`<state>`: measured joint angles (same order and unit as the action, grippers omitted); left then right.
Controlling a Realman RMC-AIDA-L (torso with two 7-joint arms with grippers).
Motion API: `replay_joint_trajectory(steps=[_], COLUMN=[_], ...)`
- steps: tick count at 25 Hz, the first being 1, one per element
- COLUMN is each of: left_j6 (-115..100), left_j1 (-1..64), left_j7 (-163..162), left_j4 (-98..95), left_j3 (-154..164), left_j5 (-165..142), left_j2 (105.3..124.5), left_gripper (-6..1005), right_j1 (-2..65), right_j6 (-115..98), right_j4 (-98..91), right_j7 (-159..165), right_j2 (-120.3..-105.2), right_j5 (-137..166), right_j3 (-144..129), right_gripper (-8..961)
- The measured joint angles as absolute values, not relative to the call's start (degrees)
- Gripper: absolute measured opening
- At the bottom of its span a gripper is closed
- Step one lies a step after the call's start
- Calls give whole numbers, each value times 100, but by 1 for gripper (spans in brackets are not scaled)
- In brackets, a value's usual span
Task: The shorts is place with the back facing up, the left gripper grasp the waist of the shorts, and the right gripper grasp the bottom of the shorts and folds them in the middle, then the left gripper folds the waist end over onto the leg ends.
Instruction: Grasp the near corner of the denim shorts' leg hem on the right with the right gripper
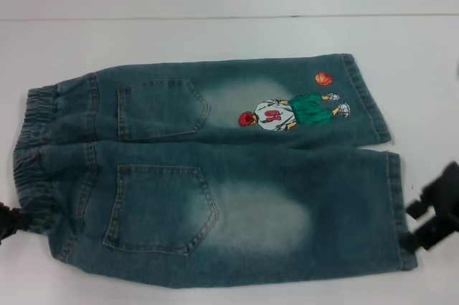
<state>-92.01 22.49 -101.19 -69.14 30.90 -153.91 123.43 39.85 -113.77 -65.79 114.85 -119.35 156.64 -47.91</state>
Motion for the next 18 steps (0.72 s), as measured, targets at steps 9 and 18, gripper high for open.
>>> replay_joint_trajectory(steps=[9, 18], left_j6=[-9077, -8981], left_j1=[2209, 2255], left_j7=[-10108, -10055], left_j4=[-6841, -6687], left_j3=[3094, 3094], left_j5=[-15396, -15408], left_j2=[12329, 12287], left_gripper=[72, 80], right_j1=[4088, 4035], right_j6=[-11404, -11357], right_j4=[-6025, -5883], right_j7=[12286, 12476], right_j2=[-11926, -11949], right_j5=[16165, 16239], right_j3=[-5631, -5743], right_gripper=[778, 803])
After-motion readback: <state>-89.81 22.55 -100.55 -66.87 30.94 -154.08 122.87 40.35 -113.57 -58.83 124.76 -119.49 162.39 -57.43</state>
